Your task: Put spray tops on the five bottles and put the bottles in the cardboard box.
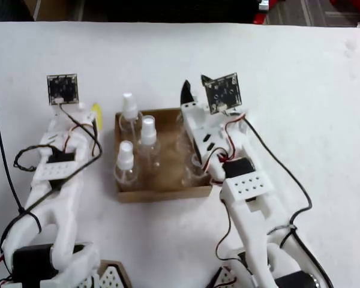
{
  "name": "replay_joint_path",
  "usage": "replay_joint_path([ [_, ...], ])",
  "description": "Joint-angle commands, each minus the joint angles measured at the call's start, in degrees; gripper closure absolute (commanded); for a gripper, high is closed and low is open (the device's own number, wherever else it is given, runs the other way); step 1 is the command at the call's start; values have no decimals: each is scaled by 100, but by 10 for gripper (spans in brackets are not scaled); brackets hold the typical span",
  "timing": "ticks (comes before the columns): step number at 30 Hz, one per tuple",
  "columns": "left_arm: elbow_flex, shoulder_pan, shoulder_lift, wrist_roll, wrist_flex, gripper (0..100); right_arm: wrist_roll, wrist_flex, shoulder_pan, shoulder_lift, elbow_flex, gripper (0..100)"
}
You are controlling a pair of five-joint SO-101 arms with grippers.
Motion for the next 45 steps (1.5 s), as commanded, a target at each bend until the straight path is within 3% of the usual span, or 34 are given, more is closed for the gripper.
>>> replay_joint_path([
  [1, -26, -101, -31, 26, -158, 834, 79, -110, -40, -541, 141, 896],
  [12, -26, -101, -31, 26, -149, 834, 88, -92, -57, -1138, 448, 897],
  [20, -26, -101, -31, 26, -176, 834, 26, 1367, -462, -1130, -325, 897],
  [27, -26, -101, -31, 26, -167, 834, -281, 1481, -224, -1130, -440, 897],
  [31, -26, -101, -31, 26, -167, 834, -308, 1648, 268, -1323, -774, 897],
  [36, -18, -101, -31, 26, -149, 834, -695, 3196, 1367, -1270, -2154, 898],
  [40, 18, -101, -31, 26, -176, 834, -624, 4470, 2062, -391, -3534, 898],
  [45, 18, -101, -31, 26, -185, 834, 62, 5613, 2220, 1464, -4993, 898],
])
